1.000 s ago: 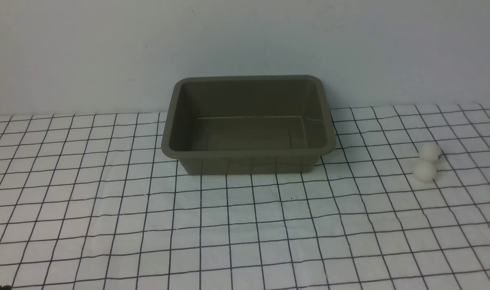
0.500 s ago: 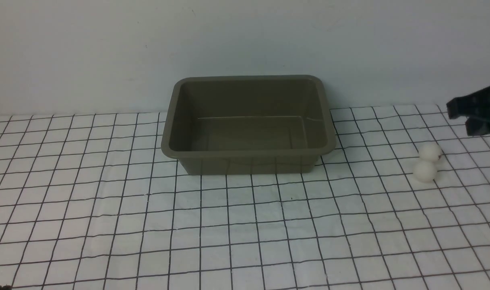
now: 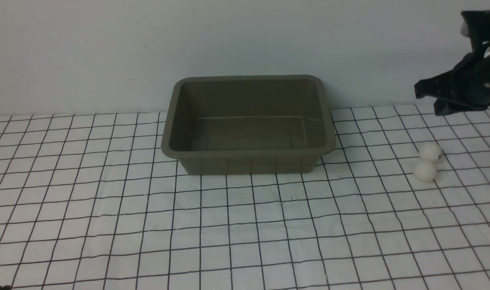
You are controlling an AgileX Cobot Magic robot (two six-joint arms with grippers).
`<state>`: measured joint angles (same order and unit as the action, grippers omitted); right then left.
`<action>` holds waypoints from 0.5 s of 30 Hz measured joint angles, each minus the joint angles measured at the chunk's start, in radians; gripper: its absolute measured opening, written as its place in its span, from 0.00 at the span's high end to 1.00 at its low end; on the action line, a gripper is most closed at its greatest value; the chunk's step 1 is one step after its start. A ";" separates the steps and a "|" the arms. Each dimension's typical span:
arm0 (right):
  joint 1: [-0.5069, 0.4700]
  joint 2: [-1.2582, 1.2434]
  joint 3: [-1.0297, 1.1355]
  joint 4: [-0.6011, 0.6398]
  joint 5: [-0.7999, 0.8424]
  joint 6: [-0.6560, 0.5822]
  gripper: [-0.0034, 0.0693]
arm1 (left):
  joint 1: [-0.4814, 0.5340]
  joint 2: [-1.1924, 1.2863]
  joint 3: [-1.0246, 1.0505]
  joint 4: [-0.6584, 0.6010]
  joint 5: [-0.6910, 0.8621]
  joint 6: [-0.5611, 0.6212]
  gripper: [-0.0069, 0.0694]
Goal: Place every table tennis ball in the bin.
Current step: Use the right arm to clamp the table tennis ball closest to it
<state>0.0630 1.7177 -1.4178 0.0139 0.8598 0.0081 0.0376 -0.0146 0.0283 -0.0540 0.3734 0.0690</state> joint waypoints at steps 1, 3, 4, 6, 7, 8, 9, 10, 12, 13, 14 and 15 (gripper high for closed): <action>0.000 0.008 0.000 -0.005 -0.008 -0.019 0.96 | 0.000 0.000 0.000 0.000 0.000 0.000 0.92; 0.000 0.027 0.000 -0.014 -0.010 -0.052 0.91 | 0.000 0.000 0.000 0.000 0.000 0.000 0.92; 0.000 0.038 0.000 -0.020 -0.009 -0.062 0.88 | 0.000 0.000 0.000 0.000 0.000 0.000 0.92; 0.000 0.066 0.000 -0.033 -0.009 -0.073 0.80 | 0.000 0.000 0.000 0.000 0.000 0.000 0.92; 0.000 0.076 0.000 -0.039 -0.008 -0.075 0.75 | 0.000 0.000 0.000 0.000 0.000 0.000 0.92; 0.000 0.088 0.000 -0.047 -0.008 -0.076 0.70 | 0.000 0.000 0.000 0.000 0.000 0.000 0.92; 0.000 0.099 0.000 -0.054 -0.008 -0.076 0.65 | 0.000 0.000 0.000 0.000 0.000 0.000 0.92; 0.000 0.111 -0.001 -0.063 -0.008 -0.066 0.59 | 0.000 0.000 0.000 0.000 0.000 0.000 0.92; 0.000 0.134 -0.014 -0.081 -0.002 -0.032 0.48 | 0.000 0.000 0.000 0.000 0.000 0.000 0.92; 0.000 0.148 -0.026 -0.093 0.002 -0.008 0.44 | 0.000 0.000 0.000 0.000 0.000 0.000 0.92; 0.000 0.156 -0.035 -0.103 0.004 0.009 0.38 | 0.000 0.000 0.000 0.000 0.000 0.000 0.92; 0.000 0.168 -0.049 -0.112 0.008 0.030 0.36 | 0.000 0.000 0.000 0.000 0.000 0.000 0.92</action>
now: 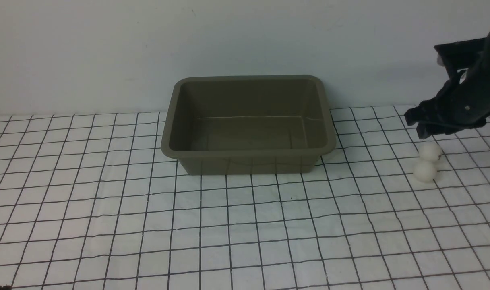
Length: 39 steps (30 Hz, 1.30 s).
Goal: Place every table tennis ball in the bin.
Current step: Use the right arm to clamp the table tennis ball closest to it
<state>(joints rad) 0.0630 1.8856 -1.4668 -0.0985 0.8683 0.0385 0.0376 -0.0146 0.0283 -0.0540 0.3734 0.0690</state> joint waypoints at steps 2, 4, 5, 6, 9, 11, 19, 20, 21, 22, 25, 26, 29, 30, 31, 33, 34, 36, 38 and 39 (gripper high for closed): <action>0.000 0.023 -0.026 -0.020 0.011 0.033 0.29 | 0.000 0.000 0.000 0.000 0.000 0.000 0.92; 0.000 0.049 -0.051 -0.041 0.028 0.052 0.25 | 0.000 0.000 0.000 0.000 0.000 0.000 0.92; 0.000 0.061 -0.070 -0.049 0.042 0.060 0.23 | 0.000 0.000 0.000 0.000 0.000 0.000 0.92; 0.000 0.092 -0.104 -0.066 0.071 0.069 0.21 | 0.000 0.000 0.000 0.000 0.000 0.000 0.92; -0.006 0.169 -0.188 -0.078 0.130 0.076 0.18 | 0.000 0.000 0.000 0.000 0.000 0.000 0.92; -0.013 0.201 -0.222 -0.078 0.149 0.076 0.18 | 0.000 0.000 0.000 0.000 0.000 0.000 0.92; -0.049 0.276 -0.336 -0.025 0.205 0.066 0.18 | 0.000 0.000 0.000 0.000 0.000 0.000 0.92; -0.053 0.282 -0.340 -0.013 0.207 0.063 0.18 | 0.000 0.000 0.000 0.000 0.000 0.000 0.92; -0.056 0.284 -0.342 -0.006 0.207 0.063 0.18 | 0.000 0.000 0.000 0.000 0.000 0.000 0.92; -0.068 0.295 -0.343 0.017 0.208 0.051 0.18 | 0.000 0.000 0.000 0.000 0.000 0.000 0.92; -0.083 0.310 -0.343 0.057 0.215 0.027 0.18 | 0.000 0.000 0.000 0.000 0.000 0.000 0.92; -0.091 0.317 -0.343 0.074 0.217 0.016 0.18 | 0.000 0.000 0.000 0.000 0.000 0.000 0.92; -0.106 0.336 -0.344 0.106 0.218 -0.006 0.18 | 0.000 0.000 0.000 0.000 0.000 0.000 0.92; -0.107 0.341 -0.345 0.111 0.218 -0.007 0.18 | 0.000 0.000 0.000 0.000 0.000 0.000 0.92; -0.107 0.347 -0.347 0.114 0.220 -0.009 0.18 | 0.000 0.000 0.000 0.000 0.000 0.000 0.92; -0.107 0.362 -0.352 0.122 0.218 -0.010 0.18 | 0.000 0.000 0.000 0.000 0.000 0.000 0.92; -0.107 0.369 -0.352 0.124 0.218 -0.013 0.18 | 0.000 0.000 0.000 0.000 0.000 0.000 0.92; -0.107 0.382 -0.352 0.124 0.214 -0.016 0.18 | 0.000 0.000 0.000 0.000 0.000 0.000 0.92; -0.107 0.387 -0.352 0.124 0.201 -0.017 0.19 | 0.000 0.000 0.000 0.000 0.000 0.000 0.92; -0.107 0.388 -0.352 0.124 0.194 -0.017 0.20 | 0.000 0.000 0.000 0.000 0.000 0.000 0.92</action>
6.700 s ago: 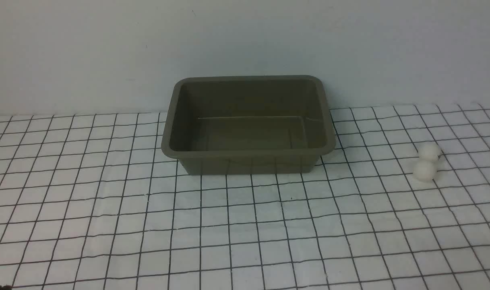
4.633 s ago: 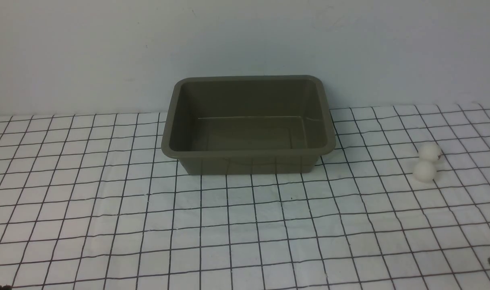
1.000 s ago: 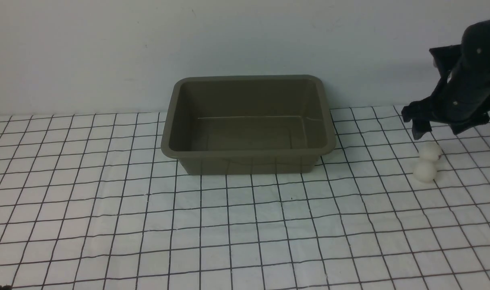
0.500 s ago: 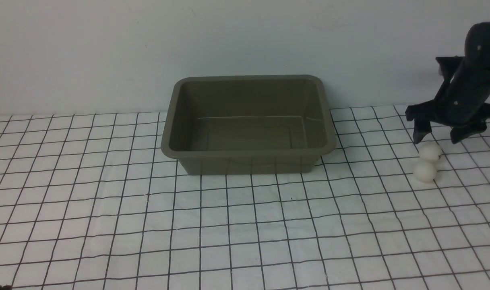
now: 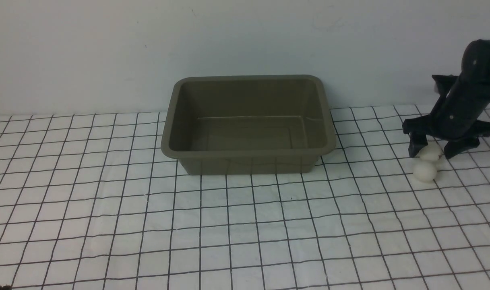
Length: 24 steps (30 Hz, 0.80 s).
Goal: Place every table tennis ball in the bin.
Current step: Use the right arm to clamp the table tennis ball closest to it
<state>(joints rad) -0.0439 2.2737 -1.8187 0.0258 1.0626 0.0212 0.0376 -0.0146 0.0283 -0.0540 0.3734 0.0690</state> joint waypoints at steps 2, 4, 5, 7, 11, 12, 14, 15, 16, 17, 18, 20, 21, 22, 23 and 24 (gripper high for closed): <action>0.000 0.000 0.000 0.000 -0.012 -0.001 0.24 | 0.000 0.000 0.000 0.000 0.000 0.000 0.92; 0.000 -0.001 0.000 0.000 -0.024 -0.002 0.31 | 0.000 0.000 0.000 0.000 0.000 0.000 0.92; 0.000 0.000 0.000 0.000 -0.024 -0.003 0.35 | 0.000 0.000 0.000 0.000 0.000 0.000 0.92; 0.000 0.003 0.000 0.000 -0.024 -0.003 0.42 | 0.000 0.000 0.000 0.000 0.000 0.000 0.92; 0.000 0.007 -0.003 0.000 -0.024 -0.009 0.45 | 0.000 0.000 0.000 0.000 0.000 0.000 0.92; 0.000 0.007 -0.004 0.000 -0.023 -0.009 0.45 | 0.000 0.000 0.000 0.000 0.000 0.000 0.92; 0.000 0.007 -0.004 0.000 -0.023 -0.011 0.45 | 0.000 0.000 0.000 0.000 0.000 0.000 0.92; 0.000 0.007 -0.006 0.000 -0.022 -0.011 0.45 | 0.000 0.000 0.000 0.000 0.000 0.000 0.92; 0.000 0.008 -0.009 0.000 -0.019 -0.012 0.45 | 0.000 0.000 0.000 0.000 0.000 0.000 0.92; 0.000 0.011 -0.016 0.000 -0.013 -0.012 0.45 | 0.000 0.000 0.000 0.000 0.000 0.000 0.92; 0.000 0.016 -0.030 0.000 0.000 -0.012 0.45 | 0.000 0.000 0.000 0.000 0.000 0.000 0.92; 0.000 0.020 -0.068 0.003 0.028 -0.013 0.45 | 0.000 0.000 0.000 0.000 0.000 0.000 0.92; 0.000 0.021 -0.078 0.004 0.031 -0.015 0.45 | 0.000 0.000 0.000 0.000 0.000 0.000 0.92; 0.000 0.021 -0.105 0.010 0.047 -0.021 0.45 | 0.000 0.000 0.000 0.000 0.000 0.000 0.92; 0.000 0.021 -0.136 0.023 0.066 -0.021 0.45 | 0.000 0.000 0.000 0.000 0.000 0.000 0.92; 0.000 0.021 -0.176 0.043 0.083 -0.028 0.45 | 0.000 0.000 0.000 0.000 0.000 0.000 0.92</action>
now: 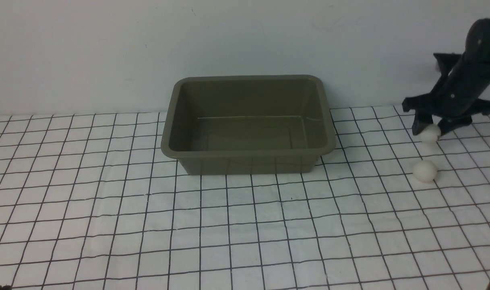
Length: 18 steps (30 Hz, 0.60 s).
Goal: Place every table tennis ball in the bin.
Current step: Use the right arm to clamp the table tennis ball closest to it, then use the right arm to put the table tennis ball into the box
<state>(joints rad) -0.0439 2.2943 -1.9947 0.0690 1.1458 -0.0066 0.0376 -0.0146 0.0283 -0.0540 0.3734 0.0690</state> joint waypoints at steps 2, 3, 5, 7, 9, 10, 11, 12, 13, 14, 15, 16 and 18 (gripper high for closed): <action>0.000 0.000 -0.038 0.043 0.017 -0.013 0.45 | 0.000 0.000 0.000 0.000 0.000 0.000 0.92; 0.001 0.000 -0.068 0.081 0.031 -0.026 0.45 | 0.000 0.000 0.000 0.000 0.000 0.000 0.92; 0.012 0.000 -0.114 0.142 0.052 -0.060 0.45 | 0.000 0.000 0.000 0.000 0.000 0.000 0.92; 0.048 0.000 -0.156 0.231 0.073 -0.113 0.45 | 0.000 0.000 0.000 0.000 0.000 0.000 0.92; 0.101 0.000 -0.171 0.277 0.078 -0.155 0.45 | 0.000 0.000 0.000 0.000 0.000 0.000 0.92; 0.135 0.000 -0.172 0.290 0.077 -0.173 0.45 | 0.000 0.000 0.000 0.000 0.000 0.000 0.92; 0.189 0.000 -0.173 0.295 0.074 -0.193 0.45 | 0.000 0.000 0.000 0.000 0.000 0.000 0.92; 0.238 0.000 -0.173 0.291 0.063 -0.203 0.45 | 0.000 0.000 0.000 0.000 0.000 0.000 0.92; 0.270 0.000 -0.173 0.279 0.049 -0.207 0.45 | 0.000 0.000 0.000 0.000 0.000 0.000 0.92; 0.317 0.000 -0.173 0.259 0.034 -0.207 0.45 | 0.000 0.000 0.000 0.000 0.000 0.000 0.92; 0.352 0.000 -0.173 0.228 0.012 -0.206 0.45 | 0.000 0.000 0.000 0.000 0.000 0.000 0.92; 0.395 0.003 -0.173 0.187 -0.008 -0.199 0.45 | 0.000 0.000 0.000 0.000 0.000 0.000 0.92; 0.444 0.017 -0.173 0.122 -0.025 -0.185 0.45 | 0.000 0.000 0.000 0.000 0.000 0.000 0.92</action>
<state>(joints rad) 0.3997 2.3115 -2.1681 0.1910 1.1209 -0.1913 0.0376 -0.0146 0.0283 -0.0540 0.3734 0.0690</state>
